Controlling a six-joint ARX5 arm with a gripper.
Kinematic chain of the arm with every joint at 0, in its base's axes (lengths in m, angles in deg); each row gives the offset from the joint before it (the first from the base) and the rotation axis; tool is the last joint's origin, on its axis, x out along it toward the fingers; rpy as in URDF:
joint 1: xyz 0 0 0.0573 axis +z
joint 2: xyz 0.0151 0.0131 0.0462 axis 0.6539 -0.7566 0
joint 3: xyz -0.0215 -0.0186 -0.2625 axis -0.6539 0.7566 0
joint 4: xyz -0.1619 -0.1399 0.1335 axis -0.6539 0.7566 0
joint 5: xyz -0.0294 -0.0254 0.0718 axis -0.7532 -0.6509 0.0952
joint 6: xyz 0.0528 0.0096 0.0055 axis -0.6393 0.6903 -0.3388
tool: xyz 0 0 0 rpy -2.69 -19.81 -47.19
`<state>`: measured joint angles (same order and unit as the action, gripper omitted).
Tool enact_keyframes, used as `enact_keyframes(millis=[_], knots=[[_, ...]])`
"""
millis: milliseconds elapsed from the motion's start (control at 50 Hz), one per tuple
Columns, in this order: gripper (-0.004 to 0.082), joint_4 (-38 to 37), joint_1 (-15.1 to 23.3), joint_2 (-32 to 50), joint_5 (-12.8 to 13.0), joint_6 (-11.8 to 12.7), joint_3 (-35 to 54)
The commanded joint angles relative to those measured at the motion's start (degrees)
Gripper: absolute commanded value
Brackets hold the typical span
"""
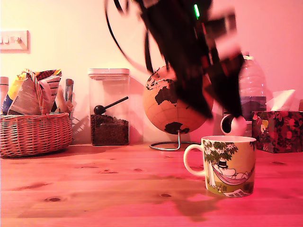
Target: Pick up the coffee capsules from the table one by one and drop them inside the nearest coffee cup
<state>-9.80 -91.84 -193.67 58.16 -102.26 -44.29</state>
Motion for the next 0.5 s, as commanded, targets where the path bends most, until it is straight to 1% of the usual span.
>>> enact_keyframes(millis=[0,20,40,80,100,140,160,280,400,480], knots=[[-0.0033,1.2,1.0,1.9,-0.5,-0.1,-0.6],[-0.001,1.6,1.4,2.3,-0.7,0.0,-0.6],[-0.0007,2.0,1.8,2.5,-1.0,0.0,-0.6],[-0.0013,2.8,2.7,3.1,-1.8,0.0,-0.6],[-0.0013,3.3,3.2,3.3,-2.3,0.7,-0.6],[-0.0013,4.4,4.3,3.8,-3.4,0.7,-0.6],[-0.0013,4.8,5.0,4.0,-4.1,1.2,-0.5],[-0.0014,4.9,8.7,5.5,-7.1,1.4,0.9],[-0.0014,4.6,11.6,7.4,-8.0,1.4,2.8],[-0.0014,4.2,12.8,8.7,-8.2,1.4,4.0]])
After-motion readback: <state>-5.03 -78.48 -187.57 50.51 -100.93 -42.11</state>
